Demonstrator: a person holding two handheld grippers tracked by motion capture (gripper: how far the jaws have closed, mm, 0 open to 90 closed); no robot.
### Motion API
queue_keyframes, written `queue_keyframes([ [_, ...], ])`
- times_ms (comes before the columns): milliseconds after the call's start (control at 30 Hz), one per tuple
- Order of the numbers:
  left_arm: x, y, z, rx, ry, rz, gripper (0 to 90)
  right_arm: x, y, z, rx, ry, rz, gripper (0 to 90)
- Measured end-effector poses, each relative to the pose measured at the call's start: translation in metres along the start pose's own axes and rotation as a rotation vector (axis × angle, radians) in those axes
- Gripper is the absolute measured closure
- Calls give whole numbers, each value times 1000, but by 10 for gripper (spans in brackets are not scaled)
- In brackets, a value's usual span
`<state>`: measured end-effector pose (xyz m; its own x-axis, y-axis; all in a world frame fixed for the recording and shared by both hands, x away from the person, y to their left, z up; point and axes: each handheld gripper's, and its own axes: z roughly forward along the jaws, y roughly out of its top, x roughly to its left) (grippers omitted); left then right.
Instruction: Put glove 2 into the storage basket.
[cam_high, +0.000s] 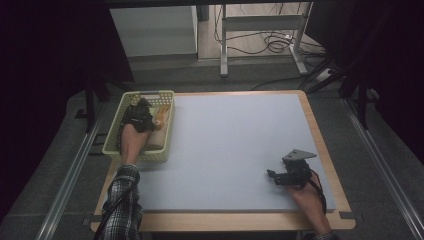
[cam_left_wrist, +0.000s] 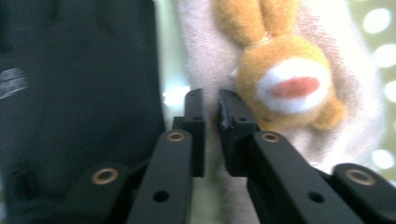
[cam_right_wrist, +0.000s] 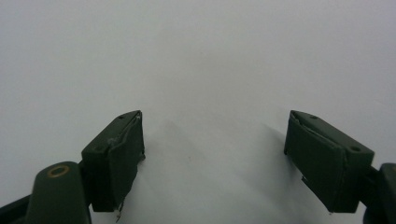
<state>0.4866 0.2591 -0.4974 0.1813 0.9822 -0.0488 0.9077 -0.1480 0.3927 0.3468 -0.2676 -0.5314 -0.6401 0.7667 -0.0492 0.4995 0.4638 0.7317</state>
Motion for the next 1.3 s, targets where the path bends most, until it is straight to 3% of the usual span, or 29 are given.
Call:
queue_keyframes([
  [167, 0, 0, 0, -8, 20, -2, 824, 0, 0, 0, 0, 0, -1, 198],
  [333, 9, -4, -10, -56, 38, -18, 656, 0, 0, 0, -1, 0, 0, 198],
  [433, 13, -6, -18, -97, 76, -19, 568, 0, 0, 0, -1, -1, 0, 198],
  [533, 16, -7, -24, -121, 76, -28, 489, 0, 0, 0, -1, -1, -1, 198],
  [767, 18, -9, -39, -185, 31, -20, 371, 0, 0, 0, 0, 0, -1, 198],
  [1000, 18, -13, -53, -215, 9, -10, 277, 0, 0, 0, 0, -1, -1, 198],
  [1133, 18, -17, -58, -247, -24, -11, 222, 0, 0, 0, 0, -1, -1, 198],
  [1300, 16, -24, -64, -301, -99, 15, 151, 0, 0, 0, 0, -1, -1, 198],
])
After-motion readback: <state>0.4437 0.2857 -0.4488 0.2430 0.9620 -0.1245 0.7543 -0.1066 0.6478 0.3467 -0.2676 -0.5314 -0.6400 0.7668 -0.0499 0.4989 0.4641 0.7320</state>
